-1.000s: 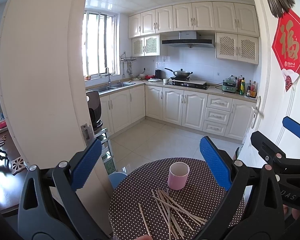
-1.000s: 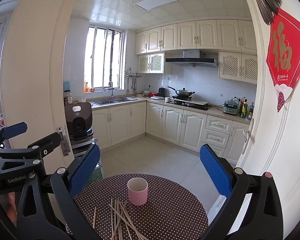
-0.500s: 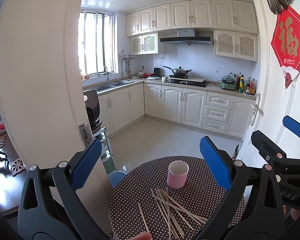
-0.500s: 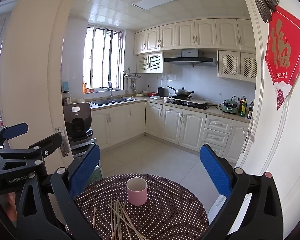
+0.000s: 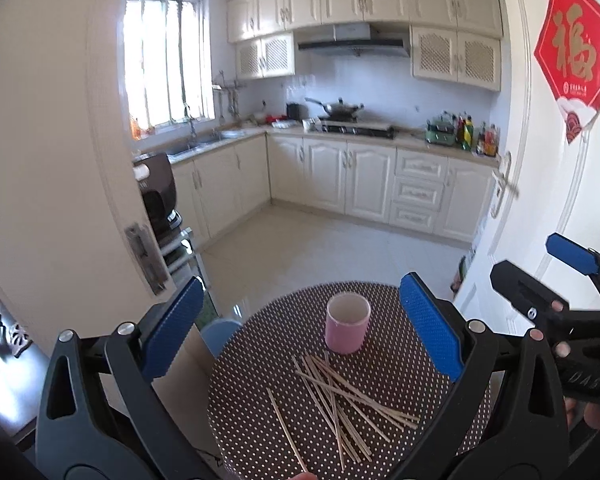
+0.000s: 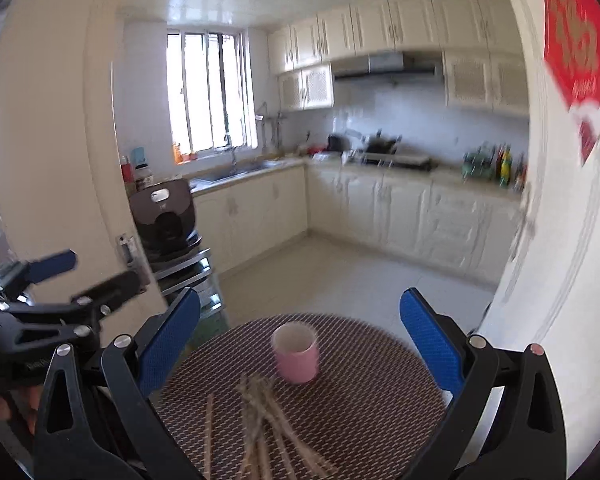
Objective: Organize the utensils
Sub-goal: 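Lower the right gripper onto the chopstick pile and grasp one chopstick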
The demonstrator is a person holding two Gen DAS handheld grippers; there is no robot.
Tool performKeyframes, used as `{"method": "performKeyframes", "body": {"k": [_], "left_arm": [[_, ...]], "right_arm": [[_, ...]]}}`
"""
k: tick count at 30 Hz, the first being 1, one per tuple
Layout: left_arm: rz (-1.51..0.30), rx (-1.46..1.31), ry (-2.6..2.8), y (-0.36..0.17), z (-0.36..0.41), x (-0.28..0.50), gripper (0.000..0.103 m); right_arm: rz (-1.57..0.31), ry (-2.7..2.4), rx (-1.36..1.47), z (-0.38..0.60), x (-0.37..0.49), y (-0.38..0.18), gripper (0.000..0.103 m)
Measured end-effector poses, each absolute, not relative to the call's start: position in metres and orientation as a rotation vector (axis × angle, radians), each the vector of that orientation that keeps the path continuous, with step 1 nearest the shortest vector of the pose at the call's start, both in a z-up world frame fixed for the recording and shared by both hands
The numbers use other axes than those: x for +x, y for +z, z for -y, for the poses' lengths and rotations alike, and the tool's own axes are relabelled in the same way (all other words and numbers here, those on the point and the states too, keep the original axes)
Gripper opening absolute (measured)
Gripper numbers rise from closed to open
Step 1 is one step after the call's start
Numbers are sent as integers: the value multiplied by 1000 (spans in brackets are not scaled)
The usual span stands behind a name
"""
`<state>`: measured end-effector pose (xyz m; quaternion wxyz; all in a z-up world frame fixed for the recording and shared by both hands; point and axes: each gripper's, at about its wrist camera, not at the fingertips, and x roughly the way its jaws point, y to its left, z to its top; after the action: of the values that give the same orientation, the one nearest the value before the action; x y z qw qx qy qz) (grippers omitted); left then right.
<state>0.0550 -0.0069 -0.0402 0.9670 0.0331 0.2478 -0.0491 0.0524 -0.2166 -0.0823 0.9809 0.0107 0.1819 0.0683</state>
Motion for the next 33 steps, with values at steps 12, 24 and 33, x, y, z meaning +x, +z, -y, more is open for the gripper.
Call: {"method": "performKeyframes", "body": {"k": [12, 24, 33], "left_arm": [[-863, -28, -106, -144, -26, 130, 96], [-1244, -231, -17, -284, -82, 160, 73], [-1395, -266, 14, -350, -75, 176, 53]], "right_arm": [[-624, 150, -43, 217, 127, -143, 80], [-1020, 322, -52, 196, 193, -252, 39], [-1190, 477, -104, 174, 225, -318, 26]]}}
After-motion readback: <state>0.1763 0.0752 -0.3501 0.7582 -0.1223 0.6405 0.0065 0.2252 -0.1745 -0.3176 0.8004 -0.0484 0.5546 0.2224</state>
